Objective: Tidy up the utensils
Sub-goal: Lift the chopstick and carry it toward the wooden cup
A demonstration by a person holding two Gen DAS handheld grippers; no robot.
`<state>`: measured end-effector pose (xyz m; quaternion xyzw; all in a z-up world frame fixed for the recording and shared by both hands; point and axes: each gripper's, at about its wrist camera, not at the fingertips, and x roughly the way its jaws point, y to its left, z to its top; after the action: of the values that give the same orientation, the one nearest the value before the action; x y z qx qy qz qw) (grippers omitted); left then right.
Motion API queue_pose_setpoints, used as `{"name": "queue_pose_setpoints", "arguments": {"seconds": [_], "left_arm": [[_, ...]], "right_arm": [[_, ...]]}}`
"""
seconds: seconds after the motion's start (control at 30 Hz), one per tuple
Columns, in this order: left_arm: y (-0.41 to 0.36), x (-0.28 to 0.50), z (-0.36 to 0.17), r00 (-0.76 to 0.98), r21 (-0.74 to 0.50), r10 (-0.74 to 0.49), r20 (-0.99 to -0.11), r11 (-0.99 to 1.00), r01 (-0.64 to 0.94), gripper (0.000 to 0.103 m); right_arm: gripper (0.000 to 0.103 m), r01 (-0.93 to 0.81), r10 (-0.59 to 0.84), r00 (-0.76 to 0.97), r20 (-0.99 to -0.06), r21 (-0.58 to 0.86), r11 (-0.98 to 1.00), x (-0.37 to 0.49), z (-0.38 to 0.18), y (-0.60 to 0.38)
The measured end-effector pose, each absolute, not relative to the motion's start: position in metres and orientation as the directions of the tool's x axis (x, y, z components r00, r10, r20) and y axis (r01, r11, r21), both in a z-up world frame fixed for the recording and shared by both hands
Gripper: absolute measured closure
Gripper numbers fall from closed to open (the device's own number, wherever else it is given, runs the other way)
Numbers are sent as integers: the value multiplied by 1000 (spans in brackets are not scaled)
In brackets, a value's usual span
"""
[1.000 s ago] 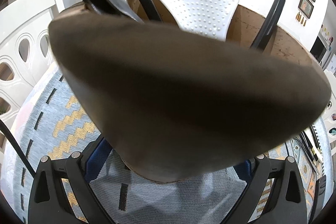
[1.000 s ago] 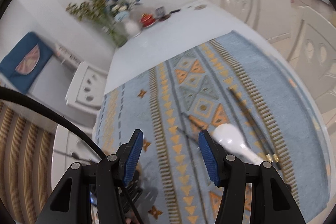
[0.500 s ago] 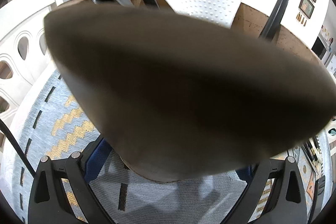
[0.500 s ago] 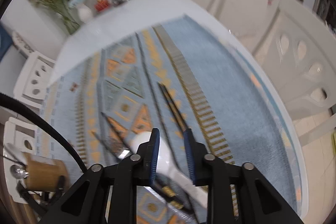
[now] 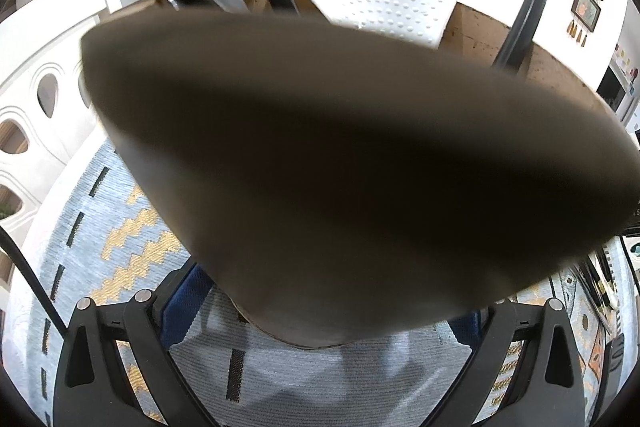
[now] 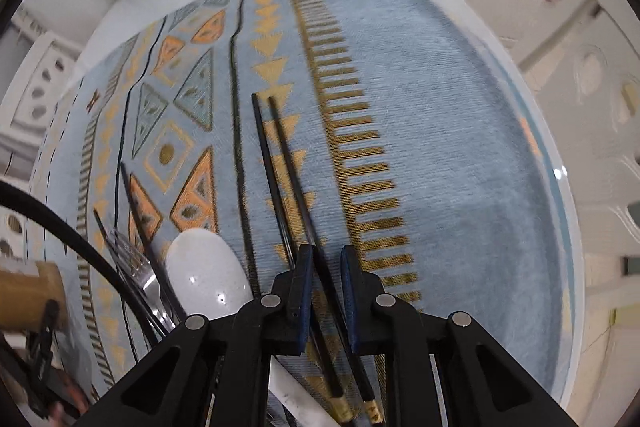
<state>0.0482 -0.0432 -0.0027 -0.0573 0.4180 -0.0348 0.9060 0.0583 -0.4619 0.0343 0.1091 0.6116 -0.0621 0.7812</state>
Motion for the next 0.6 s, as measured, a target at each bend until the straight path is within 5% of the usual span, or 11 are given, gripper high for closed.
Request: {"name": "queue_pose_setpoints", "arguments": {"seconds": [0.4, 0.6], "left_arm": [[-57, 42, 2, 652, -104, -82, -753, 995, 5, 0], [-57, 42, 3, 653, -99, -77, -754, 995, 4, 0]], "right_arm": [[86, 110, 39, 86, -996, 48, 993, 99, 28, -462], [98, 17, -46, 131, -990, -44, 999, 103, 39, -450]]}}
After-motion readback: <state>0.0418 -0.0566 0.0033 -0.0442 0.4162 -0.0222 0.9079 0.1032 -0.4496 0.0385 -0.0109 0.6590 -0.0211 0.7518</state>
